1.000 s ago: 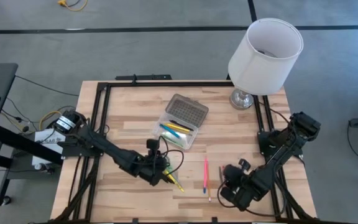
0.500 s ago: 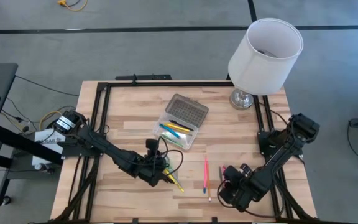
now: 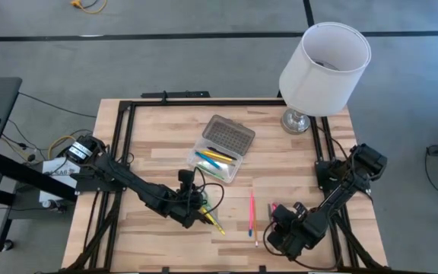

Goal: Pick & place school supplies into a supply box
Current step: Put the pink pen into the gray supply box

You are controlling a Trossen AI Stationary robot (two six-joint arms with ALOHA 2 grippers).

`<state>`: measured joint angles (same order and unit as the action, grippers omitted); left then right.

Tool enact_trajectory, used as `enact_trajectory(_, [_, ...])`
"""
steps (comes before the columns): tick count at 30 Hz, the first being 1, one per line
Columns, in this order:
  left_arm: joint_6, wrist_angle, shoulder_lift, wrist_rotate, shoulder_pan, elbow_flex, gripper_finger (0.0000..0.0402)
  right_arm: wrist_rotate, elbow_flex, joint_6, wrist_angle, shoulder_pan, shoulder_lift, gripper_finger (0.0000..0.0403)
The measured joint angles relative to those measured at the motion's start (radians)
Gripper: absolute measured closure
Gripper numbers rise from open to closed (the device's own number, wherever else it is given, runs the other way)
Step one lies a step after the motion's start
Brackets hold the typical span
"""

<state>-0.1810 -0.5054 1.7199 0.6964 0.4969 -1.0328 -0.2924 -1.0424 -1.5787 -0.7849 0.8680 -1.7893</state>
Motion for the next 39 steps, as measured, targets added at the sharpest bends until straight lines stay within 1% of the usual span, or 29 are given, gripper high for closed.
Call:
enact_trajectory(8, [0.000,0.000,0.000,0.000,0.000,0.000,0.0310,-0.037,0.000,0.000,-0.038,-0.026,-0.001,0.0292])
enact_trajectory(13, [-0.001,-0.001,0.000,0.000,0.000,0.000,0.0310,0.004,0.000,0.011,-0.040,-0.042,-0.044,0.0292])
enact_trajectory(17, [-0.001,-0.001,0.000,0.000,0.000,0.000,0.0310,0.014,-0.005,0.015,-0.043,-0.040,-0.071,0.0292])
enact_trajectory(24, [-0.001,-0.001,0.000,-0.001,0.000,0.000,0.0310,0.026,-0.004,0.016,-0.064,-0.039,-0.069,0.0292])
enact_trajectory(29, [-0.001,-0.002,0.000,-0.001,0.000,0.000,0.0310,0.027,-0.003,0.019,-0.135,-0.048,-0.071,0.0292])
enact_trajectory(34, [0.000,-0.003,0.000,-0.001,0.000,0.000,0.0310,0.044,-0.003,0.117,-0.150,-0.079,-0.070,0.0292])
enact_trajectory(39, [0.000,-0.004,0.000,-0.001,0.000,0.000,0.0310,0.084,-0.001,0.279,-0.134,-0.102,-0.070,0.0292])
